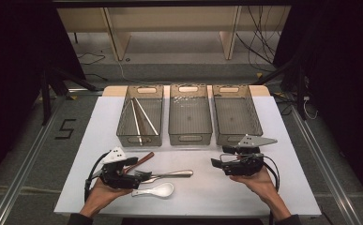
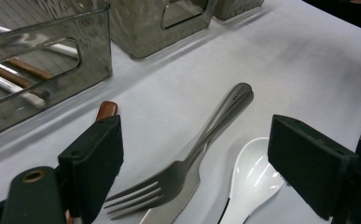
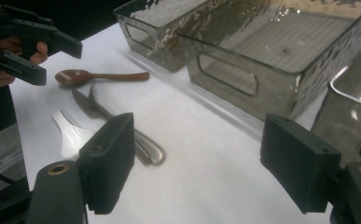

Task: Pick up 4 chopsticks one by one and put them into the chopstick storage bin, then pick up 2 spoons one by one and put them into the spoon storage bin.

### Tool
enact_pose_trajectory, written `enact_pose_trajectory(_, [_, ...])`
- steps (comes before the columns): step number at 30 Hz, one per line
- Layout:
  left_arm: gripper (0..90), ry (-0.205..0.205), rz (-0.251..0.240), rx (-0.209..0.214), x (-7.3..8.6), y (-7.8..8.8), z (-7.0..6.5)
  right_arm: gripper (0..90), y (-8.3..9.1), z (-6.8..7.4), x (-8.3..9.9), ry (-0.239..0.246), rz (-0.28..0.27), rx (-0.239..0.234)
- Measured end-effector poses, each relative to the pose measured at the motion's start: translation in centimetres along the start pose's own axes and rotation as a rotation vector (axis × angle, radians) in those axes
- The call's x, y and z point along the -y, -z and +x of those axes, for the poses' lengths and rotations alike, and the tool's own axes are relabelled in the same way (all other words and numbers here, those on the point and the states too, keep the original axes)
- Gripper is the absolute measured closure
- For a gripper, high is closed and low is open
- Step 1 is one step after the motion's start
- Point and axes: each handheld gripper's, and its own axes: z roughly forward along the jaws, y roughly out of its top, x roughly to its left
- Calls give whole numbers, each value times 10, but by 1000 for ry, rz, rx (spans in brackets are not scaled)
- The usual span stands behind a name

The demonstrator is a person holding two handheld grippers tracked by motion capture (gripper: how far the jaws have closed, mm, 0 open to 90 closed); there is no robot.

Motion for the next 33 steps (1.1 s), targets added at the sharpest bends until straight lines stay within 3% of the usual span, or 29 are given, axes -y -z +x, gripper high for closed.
enact_pose_trajectory(14, [179, -44, 83, -8, -1, -3, -3, 270, 13, 2, 16, -21, -14, 27])
enact_pose_trajectory(19, [179, -89, 128, -17, -5, -7, -7, 264, 17, 2, 20, -26, -19, 26])
enact_pose_trajectory(25, [186, -162, 213, -13, -9, -15, -15, 260, 23, 2, 24, -30, -27, 32])
enact_pose_trajectory(30, [197, -230, 324, -6, -6, -24, -22, 260, 27, 5, 27, -28, -24, 37])
enact_pose_trajectory(33, [214, -250, 366, 0, -5, -26, -24, 260, 27, 7, 28, -28, -21, 35])
